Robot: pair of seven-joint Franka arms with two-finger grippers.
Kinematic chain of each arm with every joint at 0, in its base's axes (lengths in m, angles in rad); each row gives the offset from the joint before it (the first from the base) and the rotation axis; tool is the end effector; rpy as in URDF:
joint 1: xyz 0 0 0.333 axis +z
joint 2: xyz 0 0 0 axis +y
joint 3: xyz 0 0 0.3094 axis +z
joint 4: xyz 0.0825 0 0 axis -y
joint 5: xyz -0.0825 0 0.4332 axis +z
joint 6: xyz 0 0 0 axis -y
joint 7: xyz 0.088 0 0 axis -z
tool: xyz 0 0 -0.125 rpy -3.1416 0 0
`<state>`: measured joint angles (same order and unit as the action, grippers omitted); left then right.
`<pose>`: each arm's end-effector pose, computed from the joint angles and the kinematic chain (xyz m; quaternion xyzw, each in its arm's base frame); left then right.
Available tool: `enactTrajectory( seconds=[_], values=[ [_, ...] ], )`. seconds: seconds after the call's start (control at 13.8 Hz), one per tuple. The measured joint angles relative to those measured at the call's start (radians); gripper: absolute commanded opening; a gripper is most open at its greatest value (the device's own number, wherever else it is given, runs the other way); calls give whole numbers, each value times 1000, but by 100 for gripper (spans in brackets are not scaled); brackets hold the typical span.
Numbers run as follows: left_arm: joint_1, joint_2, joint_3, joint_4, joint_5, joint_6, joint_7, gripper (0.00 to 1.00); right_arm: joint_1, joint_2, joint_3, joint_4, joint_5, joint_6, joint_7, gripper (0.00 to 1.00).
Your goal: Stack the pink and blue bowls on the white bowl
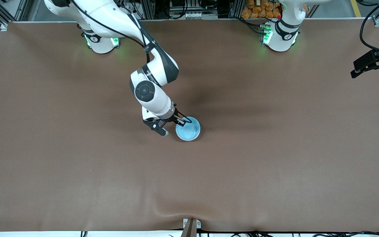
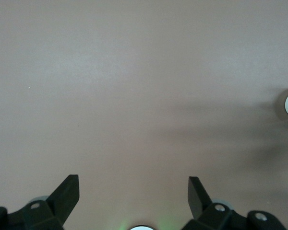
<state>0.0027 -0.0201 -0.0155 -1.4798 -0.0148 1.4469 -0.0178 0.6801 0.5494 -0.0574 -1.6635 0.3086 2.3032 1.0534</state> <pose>0.5840 -0.0096 0.6479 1.0000 0.0016 -0.0065 0.0071 0.5833 0.4359 0.2454 -0.9465 0.3018 0.0467 0.1039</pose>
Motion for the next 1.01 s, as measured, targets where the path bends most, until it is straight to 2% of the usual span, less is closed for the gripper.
enactTrajectory(
  seconds=[0.22,0.43,0.72,1.01],
  values=[
    [0,0,-1,0,0,0,0,100,-79,-116,-68,3,-1,-190,-229,100],
    [-1,0,-1,0,0,0,0,100,-251,-196,-78,2,-1,-339,-475,100],
    [-1,1,-2,0,0,0,0,100,-428,-285,-80,2,-10,-455,-709,100],
    [1,2,-1,-1,0,0,0,100,-556,-397,-79,3,-133,-555,-920,100]
  ],
)
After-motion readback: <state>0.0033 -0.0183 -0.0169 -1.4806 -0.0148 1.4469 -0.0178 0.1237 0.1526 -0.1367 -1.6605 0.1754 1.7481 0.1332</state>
